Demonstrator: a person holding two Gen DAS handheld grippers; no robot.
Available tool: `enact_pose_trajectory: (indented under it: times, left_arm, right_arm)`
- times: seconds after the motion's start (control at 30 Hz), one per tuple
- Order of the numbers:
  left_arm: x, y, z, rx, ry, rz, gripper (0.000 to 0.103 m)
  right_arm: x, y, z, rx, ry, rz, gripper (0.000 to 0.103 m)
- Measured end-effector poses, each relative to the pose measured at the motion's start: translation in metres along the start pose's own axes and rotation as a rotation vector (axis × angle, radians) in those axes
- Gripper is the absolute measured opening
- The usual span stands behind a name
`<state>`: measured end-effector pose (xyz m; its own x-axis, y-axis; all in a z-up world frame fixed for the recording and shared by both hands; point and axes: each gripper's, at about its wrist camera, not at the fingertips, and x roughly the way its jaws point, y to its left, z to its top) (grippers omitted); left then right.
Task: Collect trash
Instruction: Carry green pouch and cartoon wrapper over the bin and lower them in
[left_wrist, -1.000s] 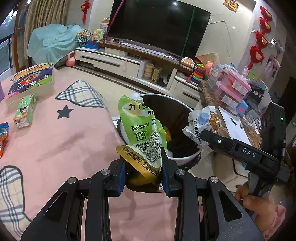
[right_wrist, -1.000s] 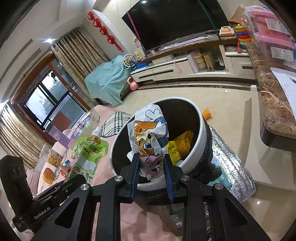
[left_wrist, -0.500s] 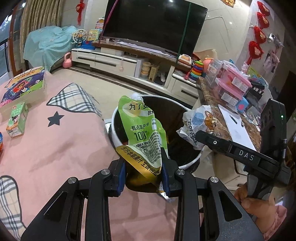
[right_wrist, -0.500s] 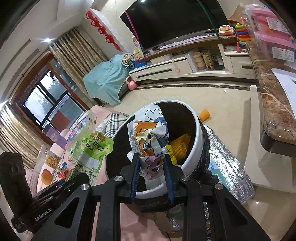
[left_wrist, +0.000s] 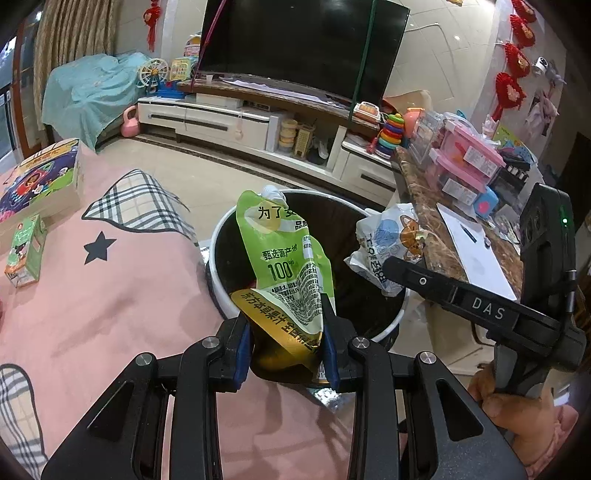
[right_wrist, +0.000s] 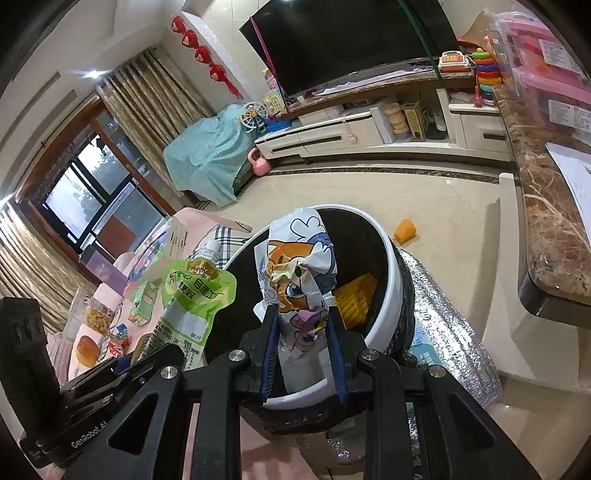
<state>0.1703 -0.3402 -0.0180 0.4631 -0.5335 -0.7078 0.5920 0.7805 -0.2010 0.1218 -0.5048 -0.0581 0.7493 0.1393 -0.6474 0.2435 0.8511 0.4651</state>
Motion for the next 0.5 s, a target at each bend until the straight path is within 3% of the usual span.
enact_pose_trajectory:
  times: [0.5]
  left_arm:
    - [0.013, -0.001, 0.006, 0.004, 0.021, 0.007, 0.029]
  right_arm:
    - [0.010, -0.003, 0.008, -0.002, 0.035, -0.006, 0.026]
